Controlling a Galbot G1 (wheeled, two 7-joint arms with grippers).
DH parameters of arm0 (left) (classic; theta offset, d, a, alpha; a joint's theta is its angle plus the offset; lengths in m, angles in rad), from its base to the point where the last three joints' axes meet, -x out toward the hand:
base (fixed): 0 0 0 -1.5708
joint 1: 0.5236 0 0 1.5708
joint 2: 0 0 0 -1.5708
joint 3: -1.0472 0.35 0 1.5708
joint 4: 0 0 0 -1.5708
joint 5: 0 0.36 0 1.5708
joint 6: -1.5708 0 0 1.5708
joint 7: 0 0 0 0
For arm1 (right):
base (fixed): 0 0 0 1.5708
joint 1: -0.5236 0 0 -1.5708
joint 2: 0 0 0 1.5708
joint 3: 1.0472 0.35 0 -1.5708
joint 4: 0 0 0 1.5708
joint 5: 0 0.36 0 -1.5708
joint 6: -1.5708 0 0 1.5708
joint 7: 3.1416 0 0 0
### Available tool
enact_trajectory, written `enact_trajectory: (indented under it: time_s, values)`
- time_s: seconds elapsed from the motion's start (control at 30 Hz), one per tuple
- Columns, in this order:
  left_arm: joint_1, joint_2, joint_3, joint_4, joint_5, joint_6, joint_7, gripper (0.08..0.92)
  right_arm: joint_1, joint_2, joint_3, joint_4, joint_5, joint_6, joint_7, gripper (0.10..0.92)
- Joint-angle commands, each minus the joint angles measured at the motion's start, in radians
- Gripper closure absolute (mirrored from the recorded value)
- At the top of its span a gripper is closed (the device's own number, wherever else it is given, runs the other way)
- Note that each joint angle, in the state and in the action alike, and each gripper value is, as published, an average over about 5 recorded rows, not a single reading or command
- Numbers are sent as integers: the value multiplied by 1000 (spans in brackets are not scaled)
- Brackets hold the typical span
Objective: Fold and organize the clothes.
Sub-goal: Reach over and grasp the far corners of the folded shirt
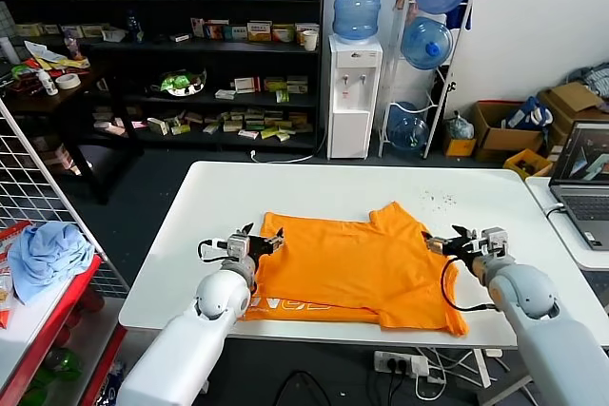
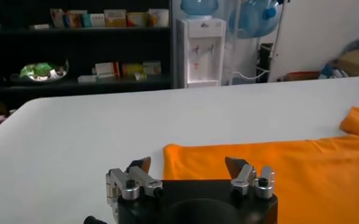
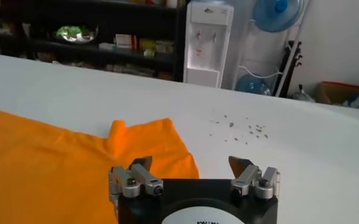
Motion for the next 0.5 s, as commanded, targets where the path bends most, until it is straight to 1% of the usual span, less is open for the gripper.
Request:
enact_trajectory:
  time_s: [0.03,0.23,0.5]
  values:
    - [-192,-56,18,270,4,28,22,177,217,88,-50,-261,-54,-10,-65,203]
    - [-212,-66,12,326,15,23,38,177,244,127,-48,-352,-97,13,-62,203]
    - [-210,-85,14,349,35,11,48,177,248,158,-54,-397,-125,30,-74,203]
